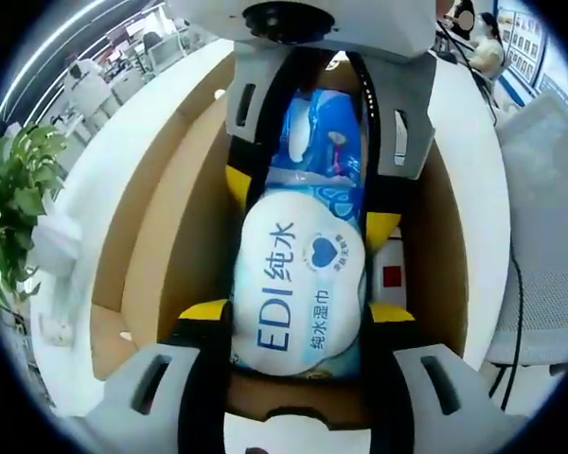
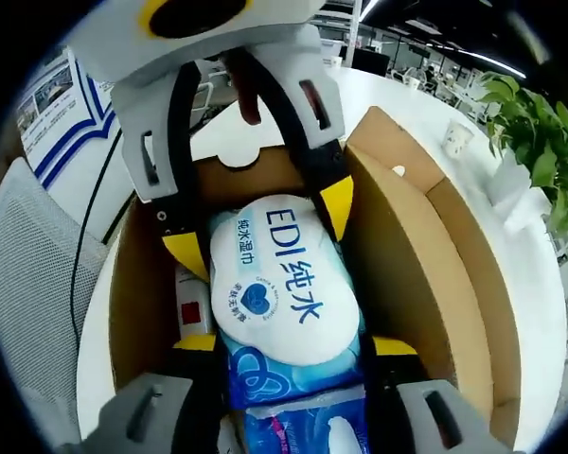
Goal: Operate the shoe box by opening the lid, removing the specified soft item, and placing it in the target area until the item is outside and the box remains undamaged.
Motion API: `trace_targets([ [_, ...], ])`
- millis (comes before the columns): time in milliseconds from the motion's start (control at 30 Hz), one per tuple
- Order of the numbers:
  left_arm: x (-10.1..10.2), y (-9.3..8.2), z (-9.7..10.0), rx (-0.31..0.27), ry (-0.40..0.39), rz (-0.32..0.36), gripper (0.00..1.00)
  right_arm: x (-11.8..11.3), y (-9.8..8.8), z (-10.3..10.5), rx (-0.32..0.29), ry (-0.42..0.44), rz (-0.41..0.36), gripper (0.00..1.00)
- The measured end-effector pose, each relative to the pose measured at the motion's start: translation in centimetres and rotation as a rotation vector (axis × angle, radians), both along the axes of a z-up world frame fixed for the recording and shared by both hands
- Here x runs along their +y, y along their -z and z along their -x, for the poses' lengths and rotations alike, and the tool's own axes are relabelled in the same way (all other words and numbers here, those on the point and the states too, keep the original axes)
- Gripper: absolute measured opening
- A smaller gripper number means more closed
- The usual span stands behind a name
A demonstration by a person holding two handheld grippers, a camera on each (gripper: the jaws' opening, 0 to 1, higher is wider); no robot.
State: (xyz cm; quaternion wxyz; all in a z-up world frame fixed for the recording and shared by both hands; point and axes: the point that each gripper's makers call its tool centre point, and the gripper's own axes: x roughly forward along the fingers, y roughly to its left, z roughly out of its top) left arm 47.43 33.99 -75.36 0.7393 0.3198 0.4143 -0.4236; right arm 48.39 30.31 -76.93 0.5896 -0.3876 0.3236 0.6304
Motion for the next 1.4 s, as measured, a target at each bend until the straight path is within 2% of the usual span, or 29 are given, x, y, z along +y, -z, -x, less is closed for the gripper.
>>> trace_targets([
  [200, 0.0, 0.2, -0.1, 0.02, 0.032, -0.025, 0.56, 0.3, 0.5, -0.6, -0.015, 0.004, 0.013, 0.64],
  [267, 0.0, 0.6, -0.1, 0.021, 0.062, -0.05, 0.57, 0.5, 0.8, -0.4, 0.004, 0.003, 0.013, 0.64],
  [600, -0.4, 1.7, -0.1, 0.022, 0.15, -0.105, 0.61, 0.5, 2.0, -0.2, -0.03, -0.066, 0.052, 0.65],
  [1000, -1.2, 2.6, -0.2, 0.019, 0.205, -0.057, 0.62, 0.8, 2.9, -0.3, -0.012, -0.128, 0.042, 0.65],
  [1267, -1.6, 2.9, -0.5, 0.027, 0.225, -0.03, 0.63, 0.8, 2.9, -0.2, 0.012, -0.141, 0.036, 0.66],
  [1400, -1.7, 2.8, -0.6, 0.024, 0.256, -0.024, 0.62, 0.9, 2.8, -0.2, 0.01, -0.146, 0.031, 0.63],
])
